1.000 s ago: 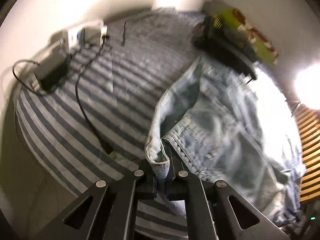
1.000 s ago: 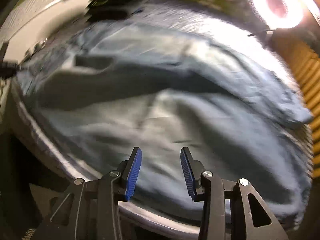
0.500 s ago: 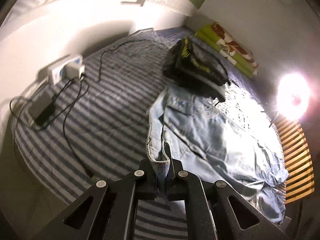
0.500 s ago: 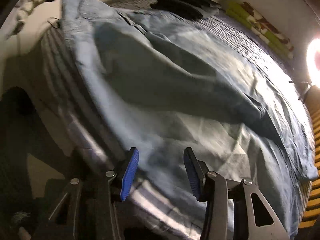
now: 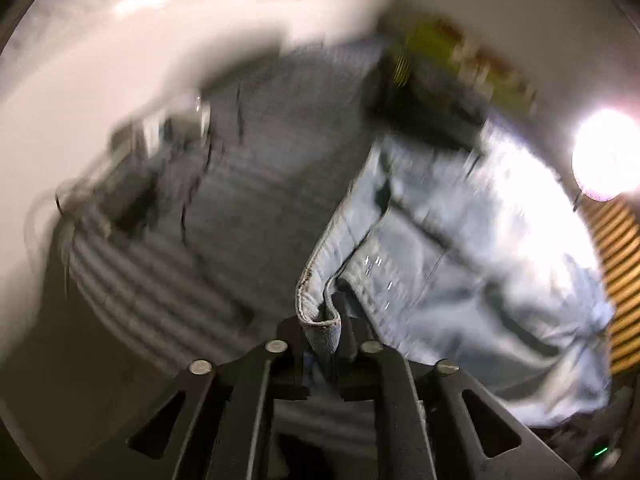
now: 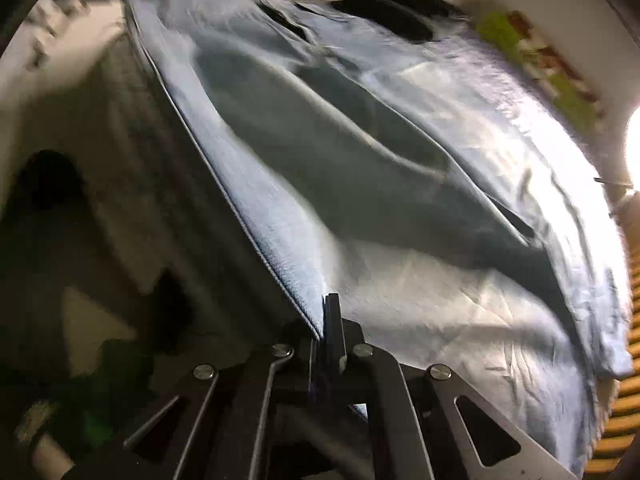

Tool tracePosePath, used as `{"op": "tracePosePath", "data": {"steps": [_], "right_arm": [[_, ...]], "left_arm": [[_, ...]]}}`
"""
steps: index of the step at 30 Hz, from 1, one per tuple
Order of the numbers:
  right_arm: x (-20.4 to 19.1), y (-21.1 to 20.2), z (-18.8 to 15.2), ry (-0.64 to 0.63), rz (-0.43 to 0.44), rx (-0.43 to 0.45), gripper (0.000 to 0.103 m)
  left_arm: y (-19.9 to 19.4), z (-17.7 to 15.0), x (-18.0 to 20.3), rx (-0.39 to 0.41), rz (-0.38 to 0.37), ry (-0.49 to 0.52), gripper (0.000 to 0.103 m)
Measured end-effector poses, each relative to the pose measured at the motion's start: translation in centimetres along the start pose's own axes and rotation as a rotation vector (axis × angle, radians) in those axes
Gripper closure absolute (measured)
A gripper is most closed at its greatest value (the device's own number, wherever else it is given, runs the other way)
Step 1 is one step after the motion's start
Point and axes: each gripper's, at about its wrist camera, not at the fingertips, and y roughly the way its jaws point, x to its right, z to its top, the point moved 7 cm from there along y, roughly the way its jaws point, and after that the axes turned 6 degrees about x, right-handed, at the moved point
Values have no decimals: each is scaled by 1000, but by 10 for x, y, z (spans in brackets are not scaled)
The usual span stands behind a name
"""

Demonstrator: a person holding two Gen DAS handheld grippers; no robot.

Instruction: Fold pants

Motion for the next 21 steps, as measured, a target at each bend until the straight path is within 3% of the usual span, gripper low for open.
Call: {"op": "tracePosePath", "data": {"steps": [2, 4, 6, 10, 15, 18, 21], "right_arm": [[-6, -6, -4, -49, 34, -17, 88], [-6, -16, -5, -69, 49, -12, 79], [6, -34, 2, -36, 69, 41, 68], [54, -68, 20, 157, 153, 162, 67], [152, -60, 34, 434, 90, 224, 67], [191, -41, 35, 494, 51, 207, 67], [207, -6, 52, 469, 81, 163, 67]], "left_arm": [[16, -13, -15, -67, 75, -15, 79], [11, -8, -18, -24, 110, -21, 79], [0, 5, -5, 25, 81, -20, 79], [-7, 28, 72, 84, 11, 154, 79], [7, 32, 186, 71, -124, 333, 79], [37, 19, 249, -7, -171, 448, 79], [73, -2, 291, -111, -198, 522, 79]]}}
